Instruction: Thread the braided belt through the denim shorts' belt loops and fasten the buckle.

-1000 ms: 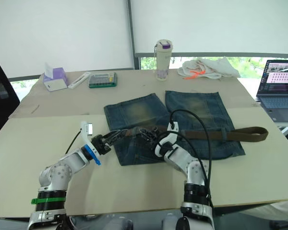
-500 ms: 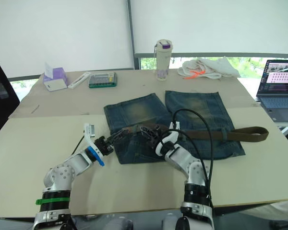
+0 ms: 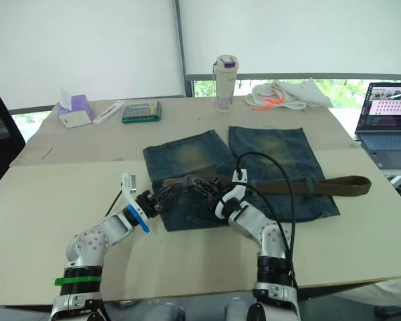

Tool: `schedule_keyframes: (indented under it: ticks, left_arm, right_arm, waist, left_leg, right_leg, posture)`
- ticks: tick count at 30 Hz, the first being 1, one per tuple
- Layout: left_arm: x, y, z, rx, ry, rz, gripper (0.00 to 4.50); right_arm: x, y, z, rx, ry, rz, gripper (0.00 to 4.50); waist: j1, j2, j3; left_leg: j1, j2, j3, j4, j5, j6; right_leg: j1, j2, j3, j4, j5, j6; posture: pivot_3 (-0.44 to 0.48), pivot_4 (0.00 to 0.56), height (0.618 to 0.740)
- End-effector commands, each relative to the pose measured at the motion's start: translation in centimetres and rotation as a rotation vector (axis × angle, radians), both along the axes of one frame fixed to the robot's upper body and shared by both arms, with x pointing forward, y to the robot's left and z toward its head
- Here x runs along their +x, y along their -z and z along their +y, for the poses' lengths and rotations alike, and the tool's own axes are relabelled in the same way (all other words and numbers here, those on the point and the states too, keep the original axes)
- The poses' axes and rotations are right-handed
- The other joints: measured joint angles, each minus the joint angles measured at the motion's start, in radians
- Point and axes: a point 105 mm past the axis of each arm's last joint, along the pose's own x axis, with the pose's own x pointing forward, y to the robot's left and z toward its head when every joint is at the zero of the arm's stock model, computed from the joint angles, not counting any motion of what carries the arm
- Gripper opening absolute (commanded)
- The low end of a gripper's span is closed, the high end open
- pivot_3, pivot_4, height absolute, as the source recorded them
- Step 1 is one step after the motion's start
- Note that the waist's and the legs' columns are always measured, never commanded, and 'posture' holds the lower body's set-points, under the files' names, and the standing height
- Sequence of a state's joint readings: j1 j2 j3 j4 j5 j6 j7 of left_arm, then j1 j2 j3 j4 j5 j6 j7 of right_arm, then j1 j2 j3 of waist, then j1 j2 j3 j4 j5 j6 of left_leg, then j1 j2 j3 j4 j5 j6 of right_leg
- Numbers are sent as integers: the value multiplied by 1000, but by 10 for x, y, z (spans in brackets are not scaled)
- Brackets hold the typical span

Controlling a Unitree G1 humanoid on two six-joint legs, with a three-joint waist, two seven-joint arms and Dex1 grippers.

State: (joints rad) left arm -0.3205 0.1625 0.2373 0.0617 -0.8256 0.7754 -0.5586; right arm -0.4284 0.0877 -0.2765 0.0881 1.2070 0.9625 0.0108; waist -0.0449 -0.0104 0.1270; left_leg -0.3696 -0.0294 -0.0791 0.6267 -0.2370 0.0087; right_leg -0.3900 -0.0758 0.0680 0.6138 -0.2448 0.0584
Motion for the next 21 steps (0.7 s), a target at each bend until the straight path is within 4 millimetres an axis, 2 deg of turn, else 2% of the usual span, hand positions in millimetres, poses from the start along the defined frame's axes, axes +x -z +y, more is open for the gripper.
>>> schedule_keyframes:
  ticks: [1, 4, 8, 9, 13, 16, 18, 20, 21]
  left_arm:
    - [4, -10, 0, -14, -6, -38, 966]
    - [5, -9, 1, -10, -9, -36, 59]
    - [6, -7, 1, -2, -10, -33, 59]
    - [6, -7, 1, 1, -11, -33, 0]
    - [7, -7, 3, 29, -19, -41, 0]
    - [6, -6, 7, 100, -8, -57, 0]
    - [5, -3, 11, 141, 0, -56, 0]
    - [3, 1, 19, 192, 2, -55, 0]
    - [3, 2, 23, 210, 0, -55, 0]
  right_arm:
    - [-4, -15, 8, 4, -40, -69, 0]
    - [-4, -14, 7, -1, -36, -70, 0]
    - [-3, -15, 2, -35, -12, -105, 0]
    - [-3, -16, 0, -56, -5, -129, 753]
    - [-10, -25, -13, -103, -16, -222, 2068]
    - [-26, -28, -35, -243, -72, -342, 3068]
    - [-39, -39, -55, -276, -108, -437, 3795]
    - [-45, -55, -84, -316, -65, -542, 4478]
    - [-43, -57, -100, -346, -29, -549, 4478]
  waist:
    - [0, 0, 0]
    - [1, 0, 0]
    - [1, 0, 0]
    - [1, 0, 0]
    - [2, 0, 0]
    - [8, 0, 0]
    - [9, 0, 1]
    - [8, -1, 1]
    - [7, -1, 1]
  left_leg:
    - [0, 0, 0, 0, 0, 0]
    - [0, 0, 0, 0, 0, 0]
    - [0, 0, 0, 0, 0, 0]
    - [0, 0, 0, 0, 0, 0]
    - [0, -1, 0, 0, 0, 0]
    - [0, -4, 0, 0, 0, 0]
    - [-1, -5, 0, 1, 0, 0]
    - [-1, -5, 0, 1, 0, 0]
    - [-1, -5, 0, 0, 0, 0]
  right_leg:
    - [0, 0, 0, 0, 0, 0]
    - [0, 0, 0, 0, 0, 0]
    - [0, 0, 0, 0, 0, 0]
    - [0, 0, 0, 0, 0, 0]
    - [0, 0, 0, -1, 0, 0]
    - [1, -1, 0, -1, 0, 0]
    - [1, -2, 0, -2, 0, 1]
    - [1, -2, 0, -3, 0, 1]
    - [1, -2, 0, -3, -1, 1]
  posture:
    - [0, 150, 740]
    - [0, 150, 740]
    - [0, 150, 740]
    - [0, 150, 740]
    - [0, 150, 740]
    - [0, 150, 740]
    - [0, 150, 740]
    - [0, 150, 740]
    - [0, 150, 740]
